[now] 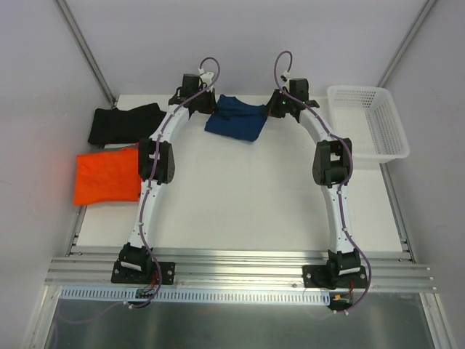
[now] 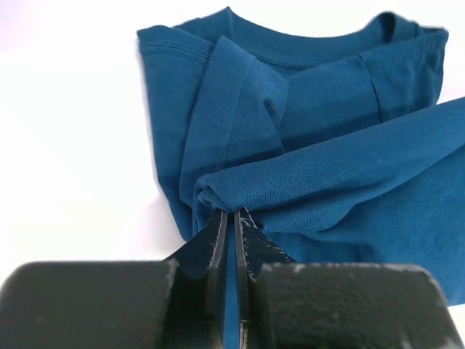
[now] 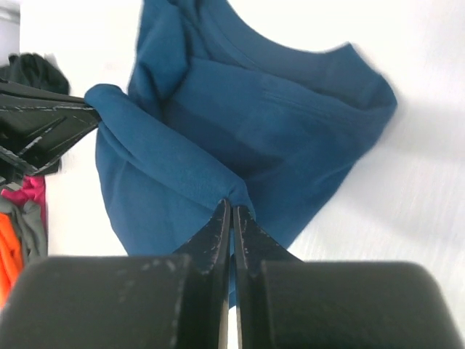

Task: Fold and stack the t-shirts
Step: Fold the tshirt

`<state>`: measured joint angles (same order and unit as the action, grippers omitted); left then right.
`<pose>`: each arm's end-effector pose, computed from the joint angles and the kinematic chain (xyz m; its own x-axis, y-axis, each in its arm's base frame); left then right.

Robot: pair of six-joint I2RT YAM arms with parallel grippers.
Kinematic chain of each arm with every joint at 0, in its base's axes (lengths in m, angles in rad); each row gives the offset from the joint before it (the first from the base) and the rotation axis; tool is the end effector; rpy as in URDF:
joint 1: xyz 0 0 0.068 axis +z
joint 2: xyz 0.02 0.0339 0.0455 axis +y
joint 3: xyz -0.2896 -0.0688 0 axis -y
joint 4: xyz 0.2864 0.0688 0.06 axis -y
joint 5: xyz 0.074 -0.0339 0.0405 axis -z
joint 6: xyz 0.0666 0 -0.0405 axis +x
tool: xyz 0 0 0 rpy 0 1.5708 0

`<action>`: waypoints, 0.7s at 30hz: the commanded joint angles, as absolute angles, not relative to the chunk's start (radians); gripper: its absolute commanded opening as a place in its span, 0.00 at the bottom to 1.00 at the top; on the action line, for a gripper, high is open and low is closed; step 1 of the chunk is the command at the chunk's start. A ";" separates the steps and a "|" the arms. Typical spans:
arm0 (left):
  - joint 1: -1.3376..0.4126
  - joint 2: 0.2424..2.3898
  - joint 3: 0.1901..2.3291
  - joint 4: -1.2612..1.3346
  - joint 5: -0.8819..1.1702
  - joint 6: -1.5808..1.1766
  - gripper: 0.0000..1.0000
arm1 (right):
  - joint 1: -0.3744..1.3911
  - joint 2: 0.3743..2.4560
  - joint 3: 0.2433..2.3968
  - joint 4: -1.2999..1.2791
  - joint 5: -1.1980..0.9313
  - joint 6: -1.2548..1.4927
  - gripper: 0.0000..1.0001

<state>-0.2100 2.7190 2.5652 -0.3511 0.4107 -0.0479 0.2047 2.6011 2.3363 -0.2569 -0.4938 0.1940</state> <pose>0.6737 -0.1708 0.1824 -0.4981 0.0613 -0.8650 0.5096 0.8277 -0.2348 0.6549 0.1682 0.1794 -0.5909 0.0507 -0.8052 -0.4764 0.7835 0.3989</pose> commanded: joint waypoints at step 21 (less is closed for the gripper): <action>-0.201 2.051 2.045 -0.420 0.549 -0.009 0.00 | 0.196 2.179 2.071 -0.376 -0.606 0.218 0.00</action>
<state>-0.2104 2.2257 2.0686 -0.3309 0.4801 -0.0380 0.2085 2.3627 2.0937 -0.3096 -0.5484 0.2035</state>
